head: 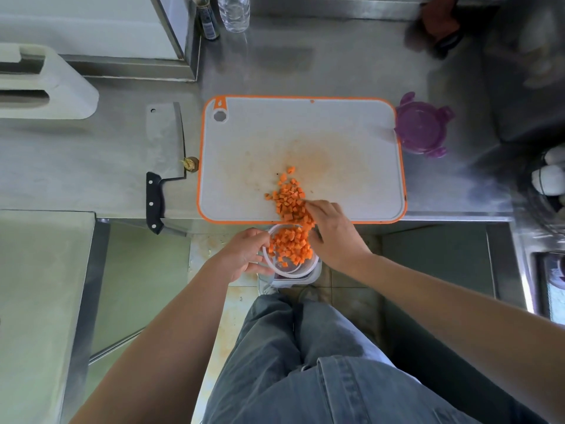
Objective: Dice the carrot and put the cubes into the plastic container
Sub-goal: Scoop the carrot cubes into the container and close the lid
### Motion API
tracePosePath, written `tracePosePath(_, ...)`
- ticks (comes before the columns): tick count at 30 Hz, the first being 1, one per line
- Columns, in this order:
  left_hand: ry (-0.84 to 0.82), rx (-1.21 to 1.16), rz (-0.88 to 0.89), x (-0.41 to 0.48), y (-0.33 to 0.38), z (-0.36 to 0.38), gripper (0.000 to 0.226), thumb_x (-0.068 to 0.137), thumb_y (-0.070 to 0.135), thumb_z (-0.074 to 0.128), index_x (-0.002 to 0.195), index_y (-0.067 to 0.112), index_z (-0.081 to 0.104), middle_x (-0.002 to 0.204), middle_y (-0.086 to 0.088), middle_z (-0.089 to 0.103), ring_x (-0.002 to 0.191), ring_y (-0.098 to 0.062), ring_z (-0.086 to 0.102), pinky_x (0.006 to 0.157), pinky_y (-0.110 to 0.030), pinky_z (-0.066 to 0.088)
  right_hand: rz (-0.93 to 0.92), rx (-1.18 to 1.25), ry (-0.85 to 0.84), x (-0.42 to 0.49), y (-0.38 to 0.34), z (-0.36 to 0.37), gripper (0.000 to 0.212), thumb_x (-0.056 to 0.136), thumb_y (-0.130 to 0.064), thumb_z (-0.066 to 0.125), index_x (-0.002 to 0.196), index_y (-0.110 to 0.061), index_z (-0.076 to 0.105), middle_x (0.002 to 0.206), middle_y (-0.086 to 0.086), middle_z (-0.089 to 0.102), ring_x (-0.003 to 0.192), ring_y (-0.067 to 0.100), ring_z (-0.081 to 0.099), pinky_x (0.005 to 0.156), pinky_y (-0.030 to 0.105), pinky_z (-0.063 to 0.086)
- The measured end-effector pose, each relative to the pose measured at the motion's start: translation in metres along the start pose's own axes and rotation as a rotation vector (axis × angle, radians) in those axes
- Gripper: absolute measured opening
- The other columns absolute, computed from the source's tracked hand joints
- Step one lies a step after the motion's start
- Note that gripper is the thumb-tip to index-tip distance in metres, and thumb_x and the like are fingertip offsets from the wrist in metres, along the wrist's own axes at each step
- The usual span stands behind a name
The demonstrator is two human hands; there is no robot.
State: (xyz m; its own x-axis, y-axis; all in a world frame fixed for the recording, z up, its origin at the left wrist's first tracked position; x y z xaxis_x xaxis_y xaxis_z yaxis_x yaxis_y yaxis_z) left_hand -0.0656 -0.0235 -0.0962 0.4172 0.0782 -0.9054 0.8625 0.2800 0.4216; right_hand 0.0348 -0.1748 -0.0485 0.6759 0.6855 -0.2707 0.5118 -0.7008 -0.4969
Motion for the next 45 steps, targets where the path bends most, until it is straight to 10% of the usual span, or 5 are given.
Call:
tracePosePath(20,-0.028,-0.052,0.033,-0.01,0.0,0.006,0.031,0.092,0.008,0.048,0.122,0.004,0.052,0.106,-0.015,0.063,0.091,-0.033,0.068,0.068,-0.039,0.061,-0.145,0.115,0.041,-0.001,-0.005,-0.001,0.042,0.086,0.004,0.05,0.125,-0.007,0.058,0.123,0.008,0.055,0.115,0.024,0.05,0.096,0.039,0.048)
tracePosePath(28,-0.026,-0.051,0.026,-0.007,0.0,0.003,0.033,0.091,0.008,0.048,0.123,0.006,0.053,0.112,-0.017,0.061,0.092,-0.034,0.068,0.068,-0.04,0.061,-0.177,-0.175,-0.13,0.058,-0.013,-0.004,0.06,0.092,-0.019,0.05,0.148,-0.021,0.032,0.157,0.001,0.023,0.141,0.023,0.021,0.114,0.04,0.025)
tracePosePath(39,-0.018,-0.02,0.032,-0.007,0.001,0.001,0.028,0.091,0.008,0.049,0.118,0.005,0.054,0.118,-0.019,0.058,0.095,-0.036,0.067,0.073,-0.044,0.061,-0.444,-0.043,-0.063,0.009,-0.008,-0.005,0.038,0.083,-0.002,0.054,0.117,-0.016,0.065,0.122,0.006,0.058,0.116,0.025,0.052,0.097,0.036,0.043)
tracePosePath(45,-0.004,-0.015,0.025,-0.006,0.002,-0.001,0.028,0.09,0.008,0.049,0.117,0.004,0.055,0.115,-0.017,0.057,0.093,-0.035,0.067,0.075,-0.047,0.06,-0.161,0.043,0.025,0.063,0.008,-0.015,0.055,0.087,-0.007,0.053,0.141,-0.014,0.044,0.152,0.006,0.033,0.14,0.025,0.028,0.112,0.043,0.032)
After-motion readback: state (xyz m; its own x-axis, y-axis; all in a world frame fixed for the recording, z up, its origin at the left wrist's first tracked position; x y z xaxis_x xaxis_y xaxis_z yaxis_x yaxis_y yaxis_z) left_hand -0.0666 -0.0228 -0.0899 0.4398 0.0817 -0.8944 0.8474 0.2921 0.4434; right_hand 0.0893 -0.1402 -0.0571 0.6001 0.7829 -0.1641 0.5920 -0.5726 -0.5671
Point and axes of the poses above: each hand's wrist, its own x-axis towards the middle knuckle, its own z-axis out of the palm, y = z × x, the point moved 4 cm from there along x, towards the middle knuckle
